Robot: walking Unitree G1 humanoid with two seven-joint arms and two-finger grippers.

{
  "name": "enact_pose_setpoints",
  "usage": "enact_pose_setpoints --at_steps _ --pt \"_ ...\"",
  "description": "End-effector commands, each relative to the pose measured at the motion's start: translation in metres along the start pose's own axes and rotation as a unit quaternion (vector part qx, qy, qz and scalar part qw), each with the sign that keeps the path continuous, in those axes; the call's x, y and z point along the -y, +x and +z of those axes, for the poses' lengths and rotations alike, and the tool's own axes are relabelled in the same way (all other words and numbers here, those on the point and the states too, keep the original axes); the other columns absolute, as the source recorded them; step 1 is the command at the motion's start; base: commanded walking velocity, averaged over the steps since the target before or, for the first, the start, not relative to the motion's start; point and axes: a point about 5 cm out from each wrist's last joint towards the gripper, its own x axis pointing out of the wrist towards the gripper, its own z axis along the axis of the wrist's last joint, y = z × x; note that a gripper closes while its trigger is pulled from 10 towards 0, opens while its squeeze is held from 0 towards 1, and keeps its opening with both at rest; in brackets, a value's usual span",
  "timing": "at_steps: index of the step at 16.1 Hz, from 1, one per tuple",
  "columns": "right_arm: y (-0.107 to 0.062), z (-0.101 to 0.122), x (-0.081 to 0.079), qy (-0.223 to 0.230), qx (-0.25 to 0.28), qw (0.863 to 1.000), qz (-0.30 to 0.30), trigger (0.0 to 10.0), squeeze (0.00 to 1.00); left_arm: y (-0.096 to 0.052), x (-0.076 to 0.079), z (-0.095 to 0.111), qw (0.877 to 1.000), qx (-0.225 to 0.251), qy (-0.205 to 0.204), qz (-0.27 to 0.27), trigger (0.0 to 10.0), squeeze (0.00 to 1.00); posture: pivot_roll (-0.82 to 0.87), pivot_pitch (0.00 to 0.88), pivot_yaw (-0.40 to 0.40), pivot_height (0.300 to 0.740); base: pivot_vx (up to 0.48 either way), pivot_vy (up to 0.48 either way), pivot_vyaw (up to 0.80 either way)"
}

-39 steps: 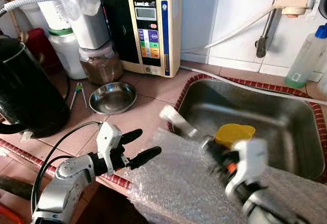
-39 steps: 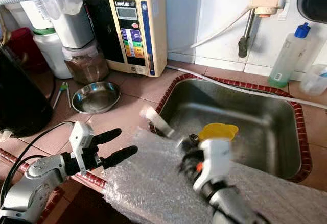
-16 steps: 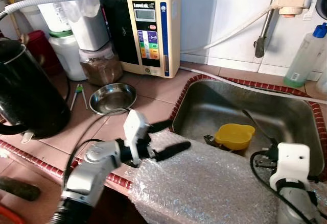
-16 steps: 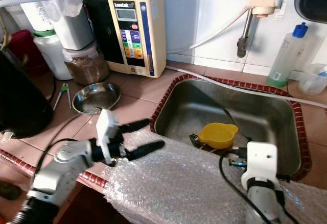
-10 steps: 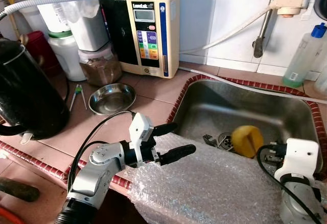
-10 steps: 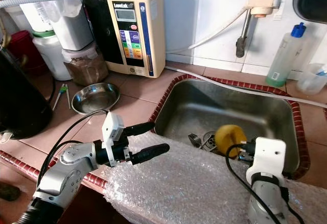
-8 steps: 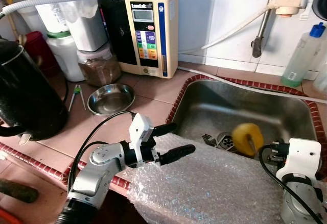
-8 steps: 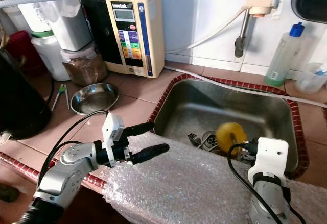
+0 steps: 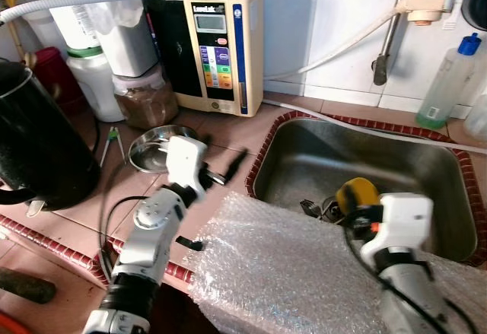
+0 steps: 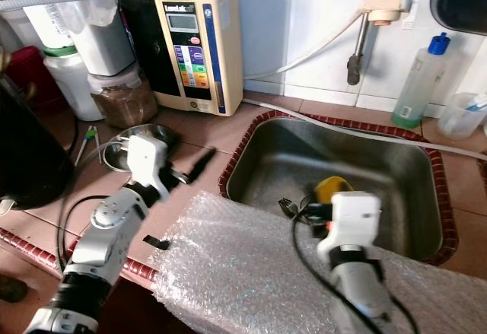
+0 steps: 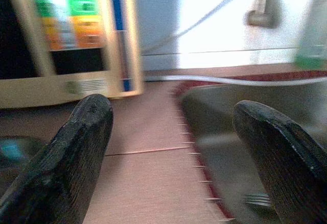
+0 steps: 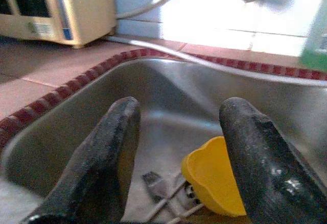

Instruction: Kitchen organization

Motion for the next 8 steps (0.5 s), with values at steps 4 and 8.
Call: enact_pose_setpoints --at_steps 4,8 --pt "-0.007 0.006 -0.03 -0.016 0.015 0.995 0.099 10.0 1.0 -0.001 -0.033 -0.008 0.987 -0.029 0.066 0.143 10.0 1.0 -0.1 0.0 0.098 0.74 0.0 0.0 0.0" --pt "-0.013 0.016 -0.056 -0.024 0.031 0.98 0.197 10.0 1.0 -0.005 -0.055 -0.005 0.967 -0.044 0.107 0.225 10.0 0.0 -0.1 0.0 0.098 0.74 0.0 0.0 0.0"
